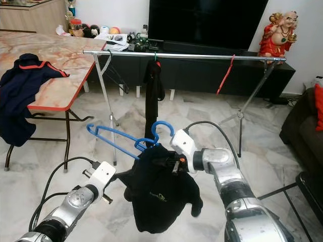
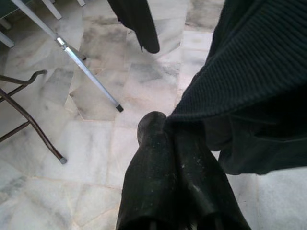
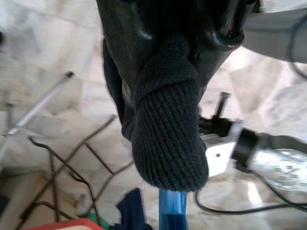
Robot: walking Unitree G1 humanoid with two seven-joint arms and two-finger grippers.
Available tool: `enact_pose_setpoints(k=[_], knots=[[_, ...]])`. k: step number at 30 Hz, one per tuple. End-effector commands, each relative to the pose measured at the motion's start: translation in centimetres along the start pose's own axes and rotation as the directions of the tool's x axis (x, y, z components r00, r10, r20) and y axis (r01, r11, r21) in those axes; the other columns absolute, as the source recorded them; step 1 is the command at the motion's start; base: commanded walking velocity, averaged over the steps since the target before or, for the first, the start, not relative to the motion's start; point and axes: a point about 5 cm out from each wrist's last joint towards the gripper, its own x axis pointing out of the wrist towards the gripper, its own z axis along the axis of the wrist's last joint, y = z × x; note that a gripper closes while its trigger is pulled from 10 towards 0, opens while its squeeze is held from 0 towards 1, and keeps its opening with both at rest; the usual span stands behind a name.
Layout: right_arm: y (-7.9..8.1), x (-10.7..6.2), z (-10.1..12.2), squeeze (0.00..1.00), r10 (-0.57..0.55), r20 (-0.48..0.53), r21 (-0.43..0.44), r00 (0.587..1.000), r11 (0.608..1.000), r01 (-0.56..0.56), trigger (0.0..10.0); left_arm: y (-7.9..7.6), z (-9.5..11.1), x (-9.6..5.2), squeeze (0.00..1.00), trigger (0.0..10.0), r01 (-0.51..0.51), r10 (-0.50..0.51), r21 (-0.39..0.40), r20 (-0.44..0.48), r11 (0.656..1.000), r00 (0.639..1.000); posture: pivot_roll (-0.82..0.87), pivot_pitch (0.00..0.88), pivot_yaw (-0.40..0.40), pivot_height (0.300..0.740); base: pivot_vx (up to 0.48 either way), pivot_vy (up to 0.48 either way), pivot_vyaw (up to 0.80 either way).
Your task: Hang hanger
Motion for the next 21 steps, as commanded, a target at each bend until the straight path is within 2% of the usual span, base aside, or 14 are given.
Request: enact_pose_setpoints(k=[1, 2, 4, 5, 7, 8, 10, 14, 19, 21], knots=[[-0.3, -1.1, 0.1, 0.0, -0.014, 0.009, -0.019, 1.0, 1.0, 0.015, 0.0, -0.1, -0.7, -0.2, 0.0, 0.0, 0.008, -0.008, -0.003, -0.031, 1.0, 0.999, 0.13, 0.0, -0.095, 0.74, 0.0, 0.0, 0.0], [-0.3, -1.1, 0.1, 0.0, -0.014, 0.009, -0.019, 1.0, 1.0, 0.015, 0.0, -0.1, -0.7, -0.2, 0.0, 0.0, 0.008, -0.008, -0.003, -0.031, 1.0, 0.999, 0.13, 0.0, -0.095, 0.74, 0.0, 0.0, 0.0], [0.0, -2.6, -1.4, 0.0, 0.013, -0.051, -0.001, 0.999, 1.0, -0.013, 0.0, -0.1, -0.8, -0.2, 0.0, 0.0, 0.012, -0.012, 0.0, -0.035, 1.0, 0.999, 0.13, 0.0, -0.091, 0.74, 0.0, 0.0, 0.0], [0.0, -2.6, -1.4, 0.0, 0.013, -0.051, -0.001, 0.999, 1.0, -0.013, 0.0, -0.1, -0.8, -0.2, 0.0, 0.0, 0.012, -0.012, 0.0, -0.035, 1.0, 0.999, 0.13, 0.0, -0.091, 0.74, 0.0, 0.0, 0.0], [0.5, -4.7, -2.5, 0.0, 0.089, -0.058, 0.043, 0.994, 0.995, -0.087, 0.0, -0.1, -1.0, -0.3, 0.0, 0.0, 0.017, -0.016, 0.003, -0.041, 1.0, 0.999, 0.13, 0.0, -0.086, 0.74, 0.0, 0.0, 0.0], [0.5, -4.7, -2.5, 0.0, 0.089, -0.058, 0.043, 0.994, 0.995, -0.087, 0.0, -0.1, -1.0, -0.3, 0.0, 0.0, 0.017, -0.016, 0.003, -0.041, 1.0, 0.999, 0.13, 0.0, -0.086, 0.74, 0.0, 0.0, 0.0], [0.9, -6.2, -3.0, 0.0, 0.141, -0.063, 0.056, 0.988, 0.989, -0.138, 0.0, 0.0, -1.1, -0.3, 0.0, 0.0, 0.021, -0.021, 0.005, -0.047, 1.0, 0.999, 0.13, 0.0, -0.085, 0.74, 0.0, 0.0, 0.0], [1.2, -7.2, -3.5, 0.0, 0.164, -0.05, 0.093, 0.985, 0.983, -0.158, 0.0, -0.1, -1.2, -0.3, 0.0, 0.0, 0.027, -0.026, 0.007, -0.05, 1.0, 0.998, 0.13, 0.0, -0.082, 0.74, 0.0, 0.0, 0.0], [1.9, -8.2, -5.4, 0.0, 0.202, -0.218, 0.108, 0.955, 0.977, -0.183, 0.0, 0.0, -1.3, -0.4, 0.0, 0.0, 0.032, -0.031, 0.01, -0.053, 0.999, 0.998, 0.13, 0.0, -0.077, 0.74, 0.0, 0.0, 0.0], [2.0, -8.3, -5.5, 0.0, 0.202, -0.235, 0.095, 0.951, 0.978, -0.185, 0.0, 0.0, -1.4, -0.4, 0.0, 0.0, 0.032, -0.032, 0.01, -0.054, 0.999, 0.998, 0.13, 0.0, -0.075, 0.74, 0.0, 0.0, 0.0]])
